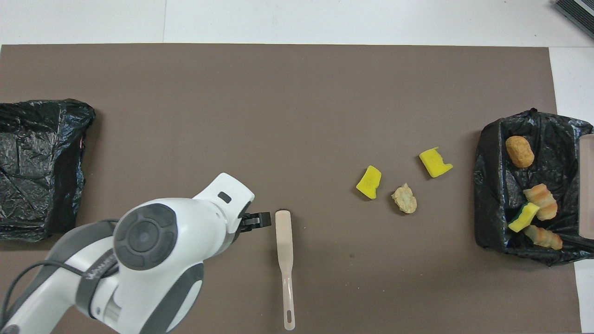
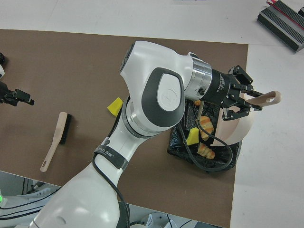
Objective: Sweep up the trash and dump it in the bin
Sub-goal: 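Tip the dustpan over the trash bag while the left gripper sets down the brush, then bring the empty dustpan back to the table center with the right gripper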
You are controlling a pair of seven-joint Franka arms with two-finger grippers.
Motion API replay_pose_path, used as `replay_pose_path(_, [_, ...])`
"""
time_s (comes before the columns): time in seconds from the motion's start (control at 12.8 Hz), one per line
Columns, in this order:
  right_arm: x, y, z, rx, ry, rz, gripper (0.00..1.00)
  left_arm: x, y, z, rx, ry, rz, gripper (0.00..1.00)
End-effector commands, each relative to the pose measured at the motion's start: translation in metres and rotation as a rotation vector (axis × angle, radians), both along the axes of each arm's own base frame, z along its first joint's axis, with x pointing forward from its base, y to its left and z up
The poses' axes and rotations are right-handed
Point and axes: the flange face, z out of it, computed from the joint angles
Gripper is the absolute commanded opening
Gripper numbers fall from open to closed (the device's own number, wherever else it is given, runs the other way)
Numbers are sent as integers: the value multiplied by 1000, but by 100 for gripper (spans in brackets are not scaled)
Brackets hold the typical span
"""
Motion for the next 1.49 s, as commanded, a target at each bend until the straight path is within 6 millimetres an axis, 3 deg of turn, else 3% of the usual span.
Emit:
replay_pose_path(0.0, [5, 13, 1, 86, -48, -4, 0, 11, 46, 7, 39, 38, -74, 100])
replay_pose_path(0.31, [9, 33, -13, 357, -107, -73, 0, 40, 137, 0, 48, 87, -150, 100])
replay_pose_path(0.39, [11, 46, -18, 422, -101, -85, 0, 46, 158, 2, 43, 78, -160, 100])
replay_pose_path(0.7, [16, 108, -34, 693, -136, -223, 0, 64, 216, 53, 32, 67, -178, 100])
replay_pose_path(0.78, [17, 133, -41, 713, -153, -288, 0, 69, 230, 68, 29, 49, -166, 100])
replay_pose_path(0.94, [18, 181, -48, 762, -196, -403, 0, 70, 239, 105, 27, 47, -153, 100])
replay_pose_path(1.17, [25, 251, -77, 790, -278, -613, 0, 68, 252, 160, 65, 67, -148, 100])
replay_pose_path(1.25, [30, 268, -78, 808, -340, -700, 0, 69, 254, 173, 88, 72, -148, 100])
replay_pose_path(1.41, [46, 312, -84, 854, -360, -823, 0, 79, 255, 176, 85, 105, -155, 100])
